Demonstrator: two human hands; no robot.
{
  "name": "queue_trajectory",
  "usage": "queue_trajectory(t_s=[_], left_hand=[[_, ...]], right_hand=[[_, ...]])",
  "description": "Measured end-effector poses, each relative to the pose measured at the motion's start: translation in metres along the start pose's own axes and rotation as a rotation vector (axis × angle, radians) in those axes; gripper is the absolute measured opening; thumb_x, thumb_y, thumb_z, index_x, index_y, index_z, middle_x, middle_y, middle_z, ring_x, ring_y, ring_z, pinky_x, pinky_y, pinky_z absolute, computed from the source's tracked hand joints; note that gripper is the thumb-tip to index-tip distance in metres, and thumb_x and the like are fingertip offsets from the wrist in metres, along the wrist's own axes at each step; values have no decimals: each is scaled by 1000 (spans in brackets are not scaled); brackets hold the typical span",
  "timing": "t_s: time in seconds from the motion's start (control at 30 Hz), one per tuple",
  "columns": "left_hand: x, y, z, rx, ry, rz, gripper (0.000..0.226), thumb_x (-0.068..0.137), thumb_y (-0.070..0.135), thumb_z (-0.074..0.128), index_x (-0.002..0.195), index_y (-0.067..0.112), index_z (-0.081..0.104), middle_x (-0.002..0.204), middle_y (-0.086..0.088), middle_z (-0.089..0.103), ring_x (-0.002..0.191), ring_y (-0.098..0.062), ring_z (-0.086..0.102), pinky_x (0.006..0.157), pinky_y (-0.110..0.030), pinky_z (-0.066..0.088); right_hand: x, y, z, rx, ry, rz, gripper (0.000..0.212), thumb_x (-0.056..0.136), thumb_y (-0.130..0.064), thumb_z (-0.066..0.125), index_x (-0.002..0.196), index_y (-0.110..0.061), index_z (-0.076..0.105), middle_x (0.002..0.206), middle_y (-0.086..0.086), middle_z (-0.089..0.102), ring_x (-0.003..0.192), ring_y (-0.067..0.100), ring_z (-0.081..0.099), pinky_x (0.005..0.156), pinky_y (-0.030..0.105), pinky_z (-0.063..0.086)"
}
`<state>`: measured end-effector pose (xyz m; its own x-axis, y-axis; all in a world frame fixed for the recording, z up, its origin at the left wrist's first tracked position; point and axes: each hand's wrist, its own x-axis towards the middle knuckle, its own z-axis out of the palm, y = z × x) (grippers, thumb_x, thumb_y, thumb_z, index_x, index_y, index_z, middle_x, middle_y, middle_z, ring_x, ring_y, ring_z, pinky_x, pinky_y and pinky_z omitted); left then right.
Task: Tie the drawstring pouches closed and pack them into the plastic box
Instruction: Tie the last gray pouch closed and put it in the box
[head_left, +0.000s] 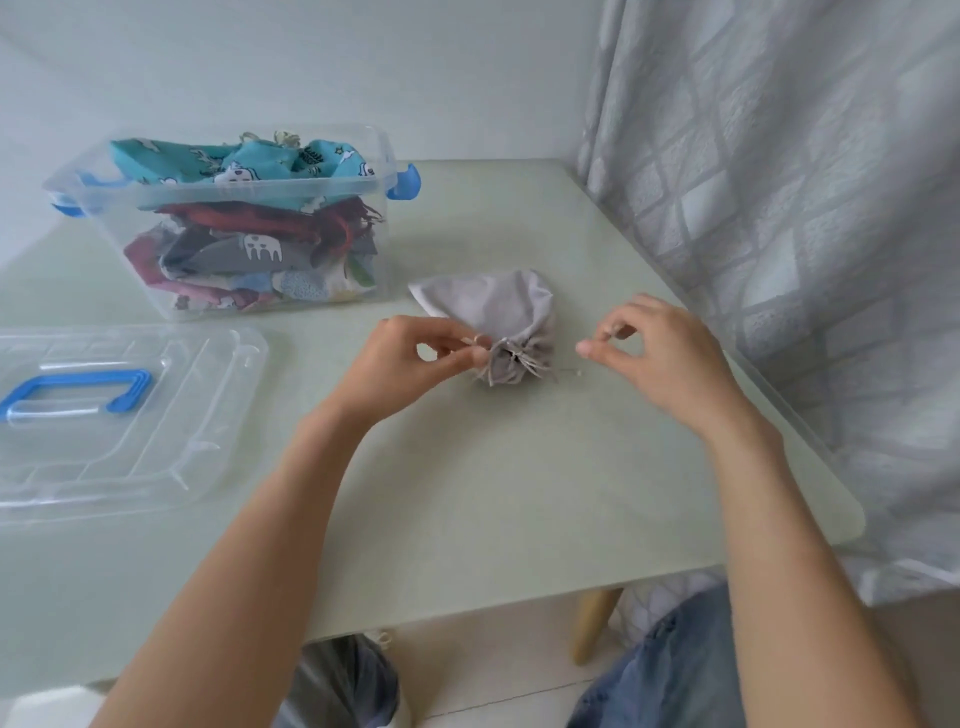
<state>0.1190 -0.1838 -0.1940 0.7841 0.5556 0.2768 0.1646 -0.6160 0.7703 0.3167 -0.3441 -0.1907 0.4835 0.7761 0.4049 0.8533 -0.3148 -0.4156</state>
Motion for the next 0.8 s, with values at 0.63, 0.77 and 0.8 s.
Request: queue_trajectory(t_s=[0.63, 0.77, 0.8], left_hand=[[107, -40, 1, 538, -171, -270, 65, 85, 39, 62, 142, 21, 34, 136, -10, 51, 122, -29, 50, 100, -35, 39], [106, -31, 4, 372, -185, -333, 81, 76, 36, 74, 143, 20, 32, 124, -9, 60, 110, -27, 57, 89, -31, 45], [103, -27, 4, 364, -197, -346, 85, 75, 35, 75, 144, 20, 30, 123, -10, 60, 109, -27, 58, 87, -31, 47]], right_hand=[[11, -7, -4, -32, -182, -134, 24, 80, -20, 67, 101, -33, 69, 96, -4, 52, 78, 19, 61, 74, 37, 51], [24, 14, -3, 182, -166, 164, 24, 83, -48, 58, 81, -27, 70, 102, -5, 51, 90, 11, 60, 87, 30, 45], [28, 15, 0, 181, -136, 221, 31, 85, -50, 54, 77, -25, 70, 99, -3, 54, 94, 13, 58, 85, 30, 43]])
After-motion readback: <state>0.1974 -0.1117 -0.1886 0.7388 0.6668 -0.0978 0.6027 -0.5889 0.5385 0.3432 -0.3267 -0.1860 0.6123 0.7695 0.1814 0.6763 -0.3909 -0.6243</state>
